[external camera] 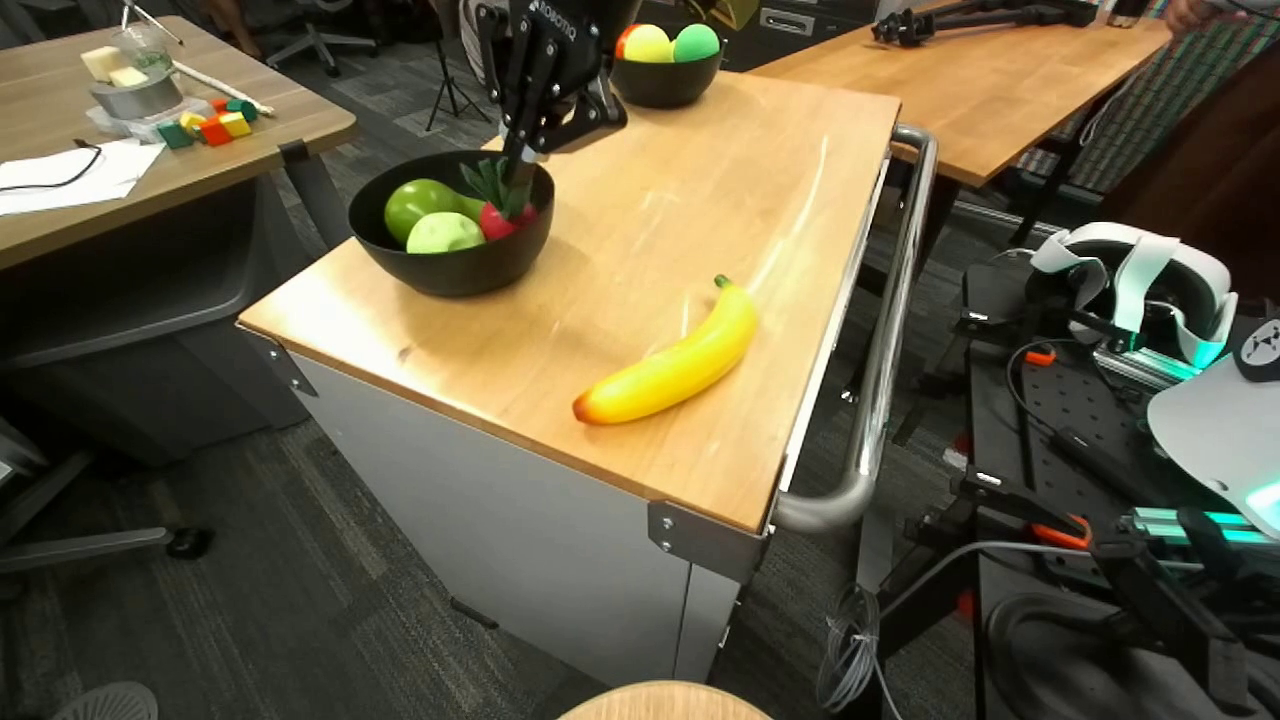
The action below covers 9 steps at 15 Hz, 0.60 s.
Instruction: Take the fruits and vegetables out of the bowls and put them on the table
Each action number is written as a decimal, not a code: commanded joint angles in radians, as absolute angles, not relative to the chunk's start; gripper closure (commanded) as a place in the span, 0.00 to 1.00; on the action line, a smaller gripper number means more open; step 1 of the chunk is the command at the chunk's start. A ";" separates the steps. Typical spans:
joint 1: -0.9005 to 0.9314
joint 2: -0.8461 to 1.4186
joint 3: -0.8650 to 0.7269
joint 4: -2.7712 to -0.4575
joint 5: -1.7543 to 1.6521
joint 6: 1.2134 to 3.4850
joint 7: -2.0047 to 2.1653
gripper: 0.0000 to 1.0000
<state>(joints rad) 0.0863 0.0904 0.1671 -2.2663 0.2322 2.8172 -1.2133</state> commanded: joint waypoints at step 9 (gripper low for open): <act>0.060 -0.277 0.095 -2.281 0.526 2.790 -1.481 0.99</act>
